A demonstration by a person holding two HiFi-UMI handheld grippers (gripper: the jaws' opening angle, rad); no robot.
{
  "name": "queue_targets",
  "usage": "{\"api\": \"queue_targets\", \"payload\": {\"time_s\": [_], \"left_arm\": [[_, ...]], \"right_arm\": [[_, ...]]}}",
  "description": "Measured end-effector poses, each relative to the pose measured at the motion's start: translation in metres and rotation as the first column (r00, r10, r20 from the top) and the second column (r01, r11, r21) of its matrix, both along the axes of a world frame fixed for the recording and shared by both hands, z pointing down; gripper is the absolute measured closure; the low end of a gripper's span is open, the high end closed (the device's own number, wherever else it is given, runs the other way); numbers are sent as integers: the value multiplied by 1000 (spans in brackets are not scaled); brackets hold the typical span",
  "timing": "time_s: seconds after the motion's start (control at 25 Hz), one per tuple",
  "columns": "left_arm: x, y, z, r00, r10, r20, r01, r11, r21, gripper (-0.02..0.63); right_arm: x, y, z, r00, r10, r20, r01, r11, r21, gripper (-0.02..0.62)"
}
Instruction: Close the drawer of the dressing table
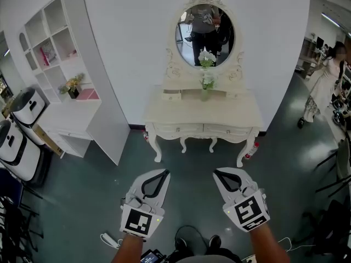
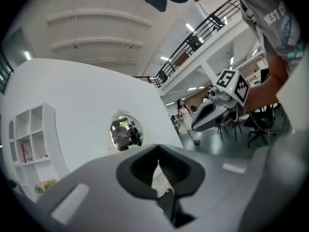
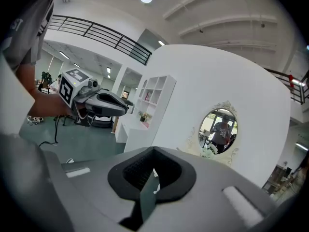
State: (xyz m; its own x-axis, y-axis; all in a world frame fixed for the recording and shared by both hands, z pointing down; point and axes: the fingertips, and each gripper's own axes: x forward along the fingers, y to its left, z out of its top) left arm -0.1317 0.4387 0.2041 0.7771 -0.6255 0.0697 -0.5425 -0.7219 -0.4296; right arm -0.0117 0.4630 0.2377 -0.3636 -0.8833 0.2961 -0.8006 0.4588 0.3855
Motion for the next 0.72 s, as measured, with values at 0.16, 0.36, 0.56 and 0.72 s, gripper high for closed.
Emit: {"api": "queue_targets", "payload": {"time_s": [0.16,0.36,0.56,0.72], "left_arm": [[-7,-8,1,1000,1,-1,-1,1000,-4,603],[-19,-21,3,1000,8,-2,-8,1000,-11,603],[-32,-34,6,1000,24,-11,-24,1000,-3,603],[-38,-47,4,999,30,-13,-30,1000,5,603]], "right_arm": [[-6,-8,1,1000,3,-1,-3,1000,-6,595],[-19,-22,-4,999,6,34,-6,1000,8,594],[-34,-36,-1,999,14,30,-14,1000,14,594],[-42,-47,-2,999,17,30,-17,1000,20,594]]}}
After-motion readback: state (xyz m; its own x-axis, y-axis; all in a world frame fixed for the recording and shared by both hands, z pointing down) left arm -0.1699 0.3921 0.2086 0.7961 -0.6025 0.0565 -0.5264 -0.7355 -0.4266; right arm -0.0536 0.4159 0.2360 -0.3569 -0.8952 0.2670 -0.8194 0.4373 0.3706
